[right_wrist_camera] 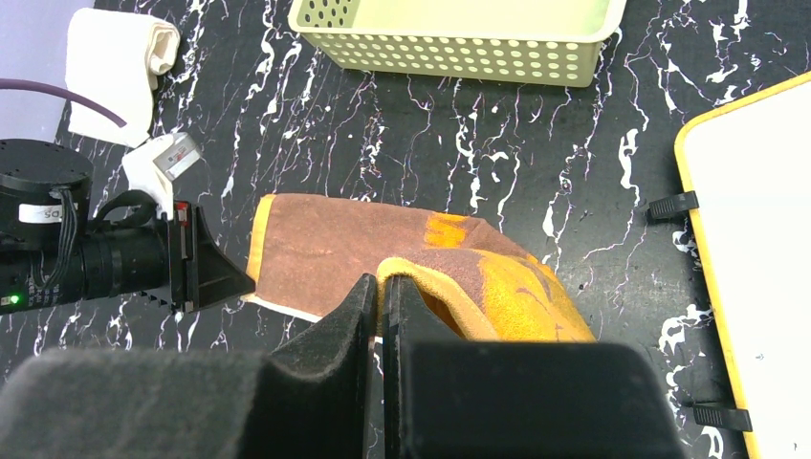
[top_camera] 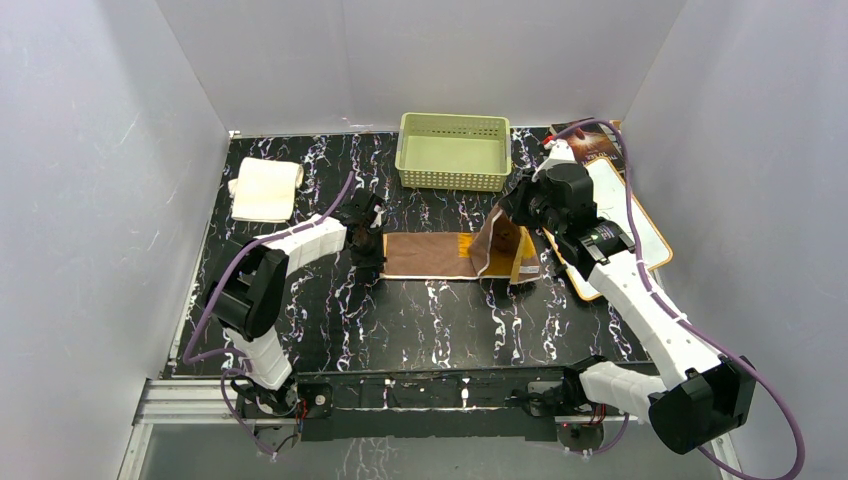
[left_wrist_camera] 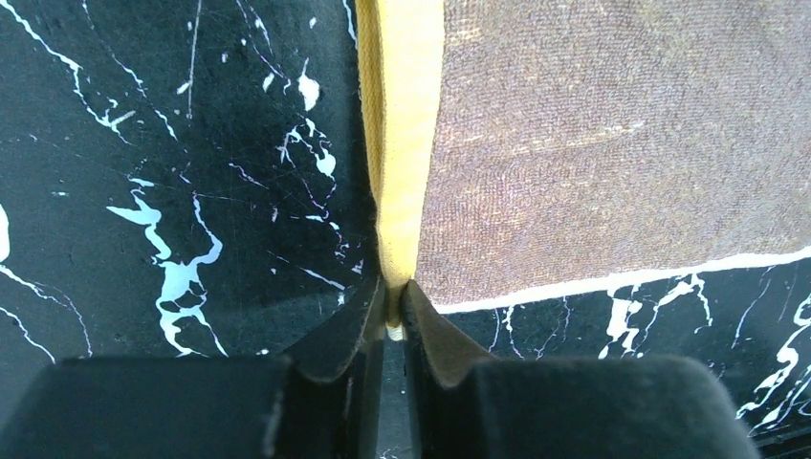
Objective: Roll the towels
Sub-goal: Flatten out the towel at the center of the board.
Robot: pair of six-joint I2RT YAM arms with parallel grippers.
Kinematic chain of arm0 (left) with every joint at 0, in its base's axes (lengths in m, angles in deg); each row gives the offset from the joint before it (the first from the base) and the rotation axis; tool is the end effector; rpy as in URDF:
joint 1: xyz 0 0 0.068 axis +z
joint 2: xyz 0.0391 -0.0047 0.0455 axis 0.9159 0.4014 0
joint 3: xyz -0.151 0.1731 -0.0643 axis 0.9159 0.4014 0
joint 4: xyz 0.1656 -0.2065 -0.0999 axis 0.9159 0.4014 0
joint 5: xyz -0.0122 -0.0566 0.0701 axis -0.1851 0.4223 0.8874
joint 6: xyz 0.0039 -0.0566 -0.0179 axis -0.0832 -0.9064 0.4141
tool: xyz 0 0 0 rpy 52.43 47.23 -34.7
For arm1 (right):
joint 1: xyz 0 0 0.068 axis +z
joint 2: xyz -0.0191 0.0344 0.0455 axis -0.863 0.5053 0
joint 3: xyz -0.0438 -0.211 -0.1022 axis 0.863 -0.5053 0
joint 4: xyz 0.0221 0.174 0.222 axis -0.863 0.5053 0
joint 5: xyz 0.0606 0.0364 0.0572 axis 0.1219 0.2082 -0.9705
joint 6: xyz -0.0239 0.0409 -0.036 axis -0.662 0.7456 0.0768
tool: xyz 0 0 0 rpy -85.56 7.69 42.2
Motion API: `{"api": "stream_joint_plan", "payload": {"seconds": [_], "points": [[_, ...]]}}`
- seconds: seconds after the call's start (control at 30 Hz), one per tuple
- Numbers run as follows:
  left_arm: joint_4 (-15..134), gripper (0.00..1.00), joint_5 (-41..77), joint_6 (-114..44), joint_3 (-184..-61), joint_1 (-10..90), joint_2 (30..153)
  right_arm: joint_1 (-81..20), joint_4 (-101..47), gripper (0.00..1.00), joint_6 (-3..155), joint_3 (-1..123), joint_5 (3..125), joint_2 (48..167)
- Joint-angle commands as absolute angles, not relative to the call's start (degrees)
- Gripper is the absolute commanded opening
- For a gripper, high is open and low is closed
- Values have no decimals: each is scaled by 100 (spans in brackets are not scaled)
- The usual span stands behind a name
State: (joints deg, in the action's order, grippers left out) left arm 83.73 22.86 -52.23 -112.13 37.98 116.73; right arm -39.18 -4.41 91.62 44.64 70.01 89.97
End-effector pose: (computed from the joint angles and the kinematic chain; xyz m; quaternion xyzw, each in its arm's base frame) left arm 0.3202 -0.1756 0.1155 0.0029 0.9675 -0.1445 0.2076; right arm 0.2749 0.1038 0.3057 0.0093 0.8523 0.2018 0.4824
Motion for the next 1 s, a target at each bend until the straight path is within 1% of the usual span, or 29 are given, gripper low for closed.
{"api": "stream_joint_plan", "payload": {"seconds": [0.0,0.03,0.27,0.37,0.53,0.67,0.77,0.87,0.97], "points": [[8575,3,2292,-5211,-11241,3769,11550,-3953,-704,0,9109,4598,7034,8848],[8684,0,2365,-5178,-11329,3768,11511,-3952,-690,0,9109,4611,7043,8838],[9881,0,2855,-4740,-12313,3953,11153,-3953,-616,0,9066,4706,7109,8754],[10351,0,2783,-4540,-12706,4466,10849,-3956,-599,0,9065,4765,7088,8685],[10831,0,2167,-4282,-13047,5437,10164,-3947,-584,0,9089,4777,6947,8513],[11286,0,2486,-4239,-12923,5625,9822,-3957,-479,0,9118,4747,6877,8395],[11460,0,2755,-4359,-12439,5670,9426,-3953,-338,0,9127,4720,6879,8244],[11592,0,3011,-4512,-12092,5729,8780,-3952,-139,0,9127,4756,6888,8073],[11787,0,3263,-4653,-12269,5819,8140,-3951,70,0,9135,4781,6771,7847]]}}
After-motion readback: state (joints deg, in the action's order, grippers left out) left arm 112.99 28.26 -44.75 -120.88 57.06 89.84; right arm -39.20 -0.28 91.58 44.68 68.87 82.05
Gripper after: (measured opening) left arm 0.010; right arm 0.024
